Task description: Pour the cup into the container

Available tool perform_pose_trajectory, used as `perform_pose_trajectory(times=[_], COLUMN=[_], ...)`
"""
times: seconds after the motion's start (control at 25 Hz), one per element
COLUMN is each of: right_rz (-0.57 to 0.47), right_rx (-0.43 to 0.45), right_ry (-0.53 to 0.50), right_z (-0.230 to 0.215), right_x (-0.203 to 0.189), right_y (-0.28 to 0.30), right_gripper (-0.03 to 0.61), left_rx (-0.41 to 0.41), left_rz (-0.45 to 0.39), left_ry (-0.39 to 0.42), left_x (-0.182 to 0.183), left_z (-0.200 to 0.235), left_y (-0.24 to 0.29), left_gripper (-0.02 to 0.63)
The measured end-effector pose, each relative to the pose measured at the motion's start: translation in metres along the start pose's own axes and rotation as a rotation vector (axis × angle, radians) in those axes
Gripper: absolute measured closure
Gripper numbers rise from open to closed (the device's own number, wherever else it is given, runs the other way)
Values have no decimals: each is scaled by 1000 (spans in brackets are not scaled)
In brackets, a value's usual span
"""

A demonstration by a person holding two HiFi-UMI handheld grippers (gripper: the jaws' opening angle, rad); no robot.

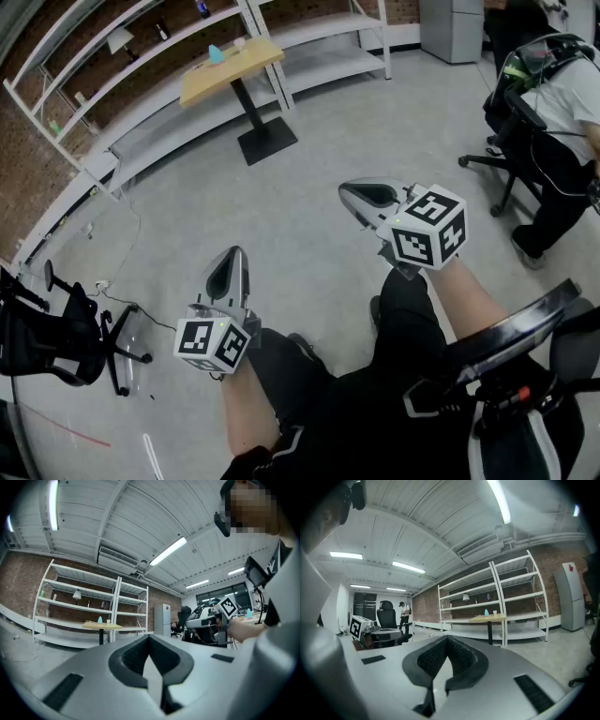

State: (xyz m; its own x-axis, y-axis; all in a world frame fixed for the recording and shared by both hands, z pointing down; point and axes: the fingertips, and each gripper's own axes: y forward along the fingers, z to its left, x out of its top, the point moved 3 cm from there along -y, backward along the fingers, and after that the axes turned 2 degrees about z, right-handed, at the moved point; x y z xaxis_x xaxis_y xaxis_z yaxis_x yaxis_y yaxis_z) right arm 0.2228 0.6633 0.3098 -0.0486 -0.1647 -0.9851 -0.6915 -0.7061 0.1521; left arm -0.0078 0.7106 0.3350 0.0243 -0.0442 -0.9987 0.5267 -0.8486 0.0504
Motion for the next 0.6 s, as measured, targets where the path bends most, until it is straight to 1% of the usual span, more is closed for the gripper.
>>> perform_pose_trajectory(times=[0.12, 0.24, 0.44, 0.6], right_rz=[-7, -14, -38, -56], right_rx=[22, 22, 14, 14], right_ry=[-6, -16, -9, 23], right_z=[8, 11, 10, 6], right_x=[3, 8, 10, 7], right_y=[4, 4, 2, 3], right_gripper=[577, 577, 577, 577], left_rx=[0, 5, -9, -14], left_rz=[-4, 0, -5, 5], left_ry=[-3, -15, 21, 24], left_x=[4, 5, 13, 8], left_z=[2, 5, 4, 4], left_y=[-3, 0, 4, 7], left_gripper=[612, 612, 612, 612])
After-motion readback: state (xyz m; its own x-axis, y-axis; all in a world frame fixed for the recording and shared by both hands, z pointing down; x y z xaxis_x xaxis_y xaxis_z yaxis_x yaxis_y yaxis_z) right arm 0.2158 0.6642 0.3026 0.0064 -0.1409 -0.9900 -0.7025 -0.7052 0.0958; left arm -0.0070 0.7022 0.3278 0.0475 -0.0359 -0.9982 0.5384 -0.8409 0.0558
